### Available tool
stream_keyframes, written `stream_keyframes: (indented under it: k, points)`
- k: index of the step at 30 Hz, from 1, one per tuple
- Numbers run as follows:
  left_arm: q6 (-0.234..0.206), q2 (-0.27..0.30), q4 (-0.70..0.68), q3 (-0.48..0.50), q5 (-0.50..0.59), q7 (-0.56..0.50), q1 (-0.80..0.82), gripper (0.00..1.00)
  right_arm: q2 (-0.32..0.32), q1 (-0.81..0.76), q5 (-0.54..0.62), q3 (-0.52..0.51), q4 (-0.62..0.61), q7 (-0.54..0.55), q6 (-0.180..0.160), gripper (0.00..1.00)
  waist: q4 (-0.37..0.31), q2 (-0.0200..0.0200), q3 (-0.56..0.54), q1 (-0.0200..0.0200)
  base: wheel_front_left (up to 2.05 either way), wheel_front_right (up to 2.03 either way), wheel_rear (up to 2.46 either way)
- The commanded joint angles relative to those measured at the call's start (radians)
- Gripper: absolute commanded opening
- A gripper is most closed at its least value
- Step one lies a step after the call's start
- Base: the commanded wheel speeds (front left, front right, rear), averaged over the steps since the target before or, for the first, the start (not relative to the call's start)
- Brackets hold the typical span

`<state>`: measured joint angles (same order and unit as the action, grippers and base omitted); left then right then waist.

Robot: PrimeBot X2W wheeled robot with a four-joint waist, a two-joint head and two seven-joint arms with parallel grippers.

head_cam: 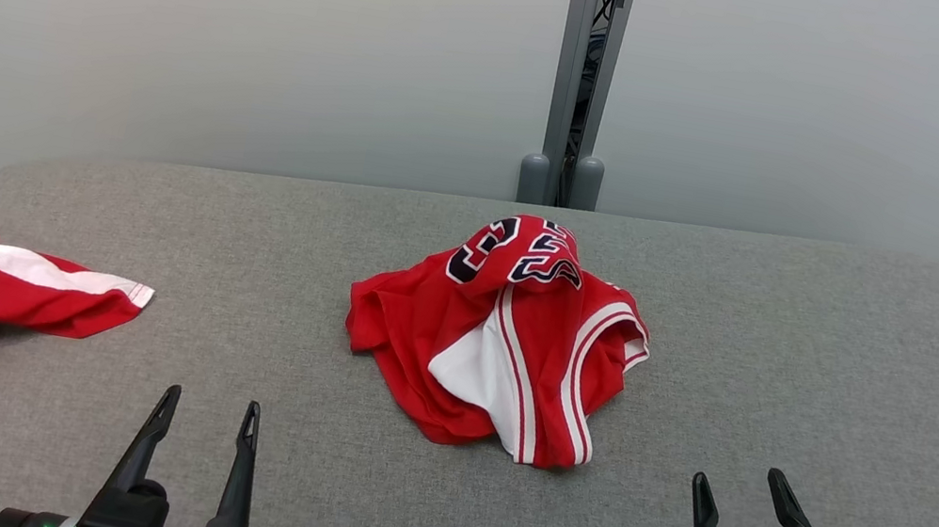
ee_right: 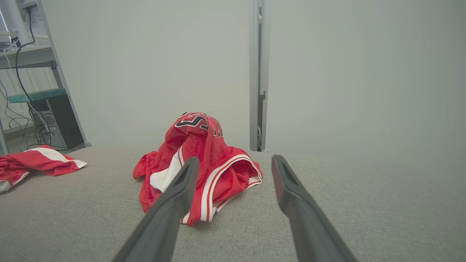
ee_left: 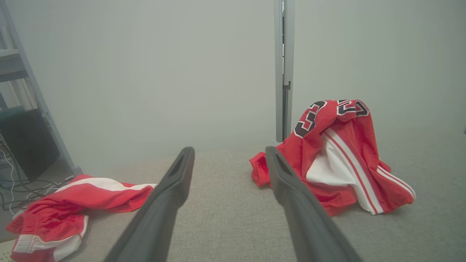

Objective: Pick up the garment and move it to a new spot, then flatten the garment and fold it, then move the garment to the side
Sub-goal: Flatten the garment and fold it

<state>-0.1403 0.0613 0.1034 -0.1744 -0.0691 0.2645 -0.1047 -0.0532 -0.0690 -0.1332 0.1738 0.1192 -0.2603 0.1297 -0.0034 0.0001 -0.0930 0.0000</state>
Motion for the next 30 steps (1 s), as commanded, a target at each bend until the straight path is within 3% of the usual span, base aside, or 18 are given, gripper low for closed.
stream_keyframes:
  k: [1, 12, 16, 20, 26, 30]
  points:
    - [0.007, 0.003, -0.002, 0.007, 0.004, 0.001, 0.011, 1.0, -0.007, 0.011, -0.007, 0.0, 0.003, -0.006, 0.002, 1.0, 0.0, -0.0001, 0.001, 0.0, 0.0, 0.0, 0.0]
    - [0.022, -0.005, 0.017, 0.019, -0.008, 0.001, 0.0, 1.0, -0.014, 0.016, -0.015, 0.013, -0.003, -0.006, 0.002, 1.0, -0.003, -0.0001, 0.01, 0.0, 0.0, 0.0, 0.0]
    - [0.062, 0.0, 0.05, -0.006, 0.017, 0.001, 0.035, 1.0, -0.017, 0.026, -0.016, 0.02, -0.006, -0.006, 0.002, 1.0, -0.016, -0.0001, 0.026, 0.0, 0.0, 0.0, 0.0]
    - [0.111, 0.034, 0.148, -0.117, 0.121, 0.001, 0.154, 1.0, -0.023, 0.045, -0.017, 0.03, -0.014, -0.006, 0.002, 1.0, -0.042, -0.0001, 0.069, 0.0, 0.0, 0.0, 0.0]
    - [0.165, 0.04, 0.281, -0.2, 0.143, 0.001, 0.284, 1.0, -0.026, 0.062, -0.023, 0.043, -0.012, -0.006, 0.002, 1.0, -0.077, -0.0001, 0.107, 0.0, 0.0, 0.0, 0.0]
    - [0.179, 0.039, 0.366, -0.229, 0.151, 0.001, 0.346, 1.0, -0.03, 0.067, -0.025, 0.048, -0.012, -0.006, 0.002, 1.0, -0.091, -0.0001, 0.124, 0.0, 0.0, 0.0, 0.0]
